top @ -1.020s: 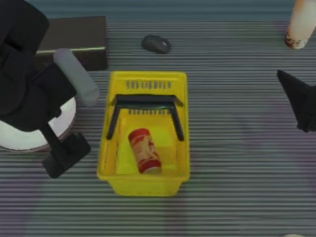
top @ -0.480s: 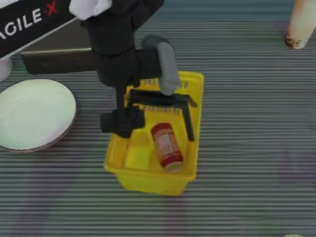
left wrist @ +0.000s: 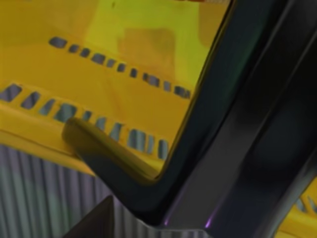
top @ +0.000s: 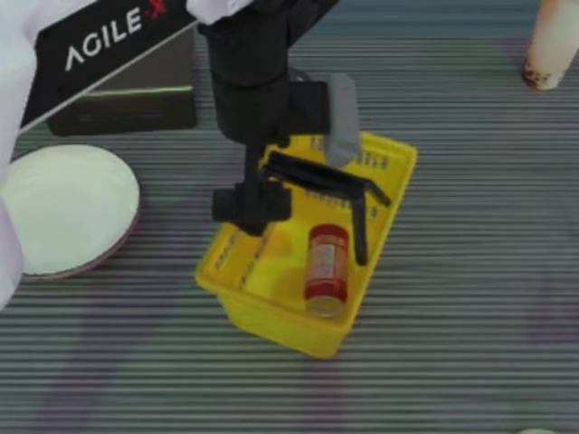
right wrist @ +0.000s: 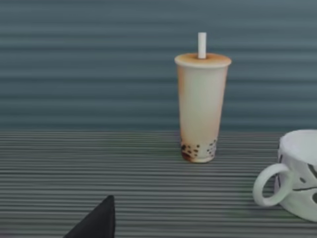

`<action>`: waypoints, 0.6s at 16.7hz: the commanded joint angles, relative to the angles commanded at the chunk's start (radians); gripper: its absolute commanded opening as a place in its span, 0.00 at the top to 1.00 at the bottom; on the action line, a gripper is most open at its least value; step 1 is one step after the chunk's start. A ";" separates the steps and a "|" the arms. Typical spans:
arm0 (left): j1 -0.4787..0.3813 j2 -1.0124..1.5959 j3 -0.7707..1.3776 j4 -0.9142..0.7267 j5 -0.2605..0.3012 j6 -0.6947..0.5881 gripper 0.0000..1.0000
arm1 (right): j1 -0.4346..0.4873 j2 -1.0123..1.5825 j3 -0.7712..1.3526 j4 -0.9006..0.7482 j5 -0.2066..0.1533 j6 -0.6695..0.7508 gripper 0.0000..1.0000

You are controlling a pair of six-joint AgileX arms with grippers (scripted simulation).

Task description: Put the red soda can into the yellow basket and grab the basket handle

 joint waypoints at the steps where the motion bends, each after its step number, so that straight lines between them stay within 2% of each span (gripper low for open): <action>1: 0.000 0.000 0.000 0.000 0.000 0.000 0.00 | 0.000 0.000 0.000 0.000 0.000 0.000 0.00; 10: 0.001 -0.008 -0.091 0.083 0.000 0.001 0.00 | 0.000 0.000 0.000 0.000 0.000 0.000 0.00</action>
